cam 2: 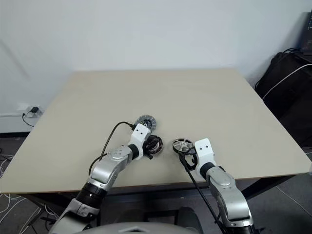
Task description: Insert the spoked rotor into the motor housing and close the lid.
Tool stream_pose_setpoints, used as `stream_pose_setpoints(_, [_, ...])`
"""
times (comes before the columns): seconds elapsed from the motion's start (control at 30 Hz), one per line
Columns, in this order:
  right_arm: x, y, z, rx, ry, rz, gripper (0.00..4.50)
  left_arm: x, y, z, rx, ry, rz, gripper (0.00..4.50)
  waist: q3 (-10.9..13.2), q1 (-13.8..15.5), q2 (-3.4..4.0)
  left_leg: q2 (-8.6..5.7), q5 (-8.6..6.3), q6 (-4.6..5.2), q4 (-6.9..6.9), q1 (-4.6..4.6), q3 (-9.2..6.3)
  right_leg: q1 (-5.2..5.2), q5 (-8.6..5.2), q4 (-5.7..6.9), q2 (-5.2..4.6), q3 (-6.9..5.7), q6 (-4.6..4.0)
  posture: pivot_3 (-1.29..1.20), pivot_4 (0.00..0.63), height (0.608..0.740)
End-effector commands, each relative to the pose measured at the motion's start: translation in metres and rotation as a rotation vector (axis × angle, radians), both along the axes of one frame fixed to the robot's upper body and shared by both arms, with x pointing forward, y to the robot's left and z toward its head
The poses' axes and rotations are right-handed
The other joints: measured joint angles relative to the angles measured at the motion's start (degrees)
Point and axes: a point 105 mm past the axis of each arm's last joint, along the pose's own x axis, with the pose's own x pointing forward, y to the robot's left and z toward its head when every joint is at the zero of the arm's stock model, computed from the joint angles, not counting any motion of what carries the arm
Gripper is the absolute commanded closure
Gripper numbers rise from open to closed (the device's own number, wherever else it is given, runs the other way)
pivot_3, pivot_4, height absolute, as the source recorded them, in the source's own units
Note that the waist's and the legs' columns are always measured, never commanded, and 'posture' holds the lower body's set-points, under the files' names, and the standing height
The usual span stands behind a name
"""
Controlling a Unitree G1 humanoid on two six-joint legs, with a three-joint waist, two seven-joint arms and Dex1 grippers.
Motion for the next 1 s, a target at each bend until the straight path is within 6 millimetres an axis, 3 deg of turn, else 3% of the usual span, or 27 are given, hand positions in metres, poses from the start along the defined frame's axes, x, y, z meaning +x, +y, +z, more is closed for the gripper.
stream_pose_setpoints(0.03, [0.005, 0.001, 0.016, 0.007, -0.07, -0.003, 0.0, 0.007, 0.001, 0.008, 0.012, -0.053, 0.0, 3.84, 0.0, 0.0, 0.0, 0.0, 0.0, 0.0, 0.0, 0.0, 0.0, 0.0, 0.0, 0.0, 0.0, 0.0, 0.0, 0.0, 0.0, 0.74])
stream_pose_setpoints(0.33, [0.007, 0.001, 0.016, 0.007, -0.072, 0.0, 0.0, 0.005, 0.003, 0.002, -0.019, -0.013, 0.017, 3.84, 0.0, 0.08, 0.0, 0.0, 0.0, 0.01, 0.0, -0.01, 0.0, -0.01, 0.01, 0.0, -0.12, 0.0, 0.02, 0.0, 0.0, 0.74])
stream_pose_setpoints(0.57, [0.007, 0.002, 0.017, 0.013, -0.076, 0.006, 0.0, 0.007, -0.001, 0.014, -0.061, -0.051, 0.007, 1.54, 0.0, 0.13, 0.0, 0.0, 0.0, 0.0, 0.01, -0.01, 0.0, -0.01, 0.02, 0.0, -0.12, 0.0, 0.02, 0.0, 0.0, 0.74])
stream_pose_setpoints(0.7, [0.007, 0.002, 0.018, 0.014, -0.079, 0.005, 0.0, 0.006, -0.001, 0.028, -0.102, -0.09, 0.002, 1.54, 0.0, 0.1, 0.0, 0.0, 0.0, 0.01, 0.01, -0.01, 0.0, 0.0, 0.02, 0.0, -0.13, 0.0, 0.02, 0.0, 0.0, 0.74])
stream_pose_setpoints(0.87, [0.009, 0.009, 0.023, 0.045, -0.089, 0.019, 0.0, -0.001, 0.007, 0.035, -0.144, -0.107, 0.017, 2.84, -0.01, 0.1, 0.01, 0.01, 0.0, 0.0, 0.0, -0.01, 0.0, -0.02, 0.02, 0.0, -0.17, 0.01, 0.01, 0.0, 0.0, 0.74])
stream_pose_setpoints(1.0, [0.015, 0.021, 0.026, 0.045, -0.09, 0.048, 0.91, -0.009, 0.021, 0.035, -0.149, -0.103, 0.055, 4.17, -0.01, -0.09, 0.02, 0.0, -0.01, 0.0, 0.01, 0.0, 0.01, -0.02, 0.02, 0.02, -0.2, 0.01, 0.0, 0.0, 0.0, 0.74])
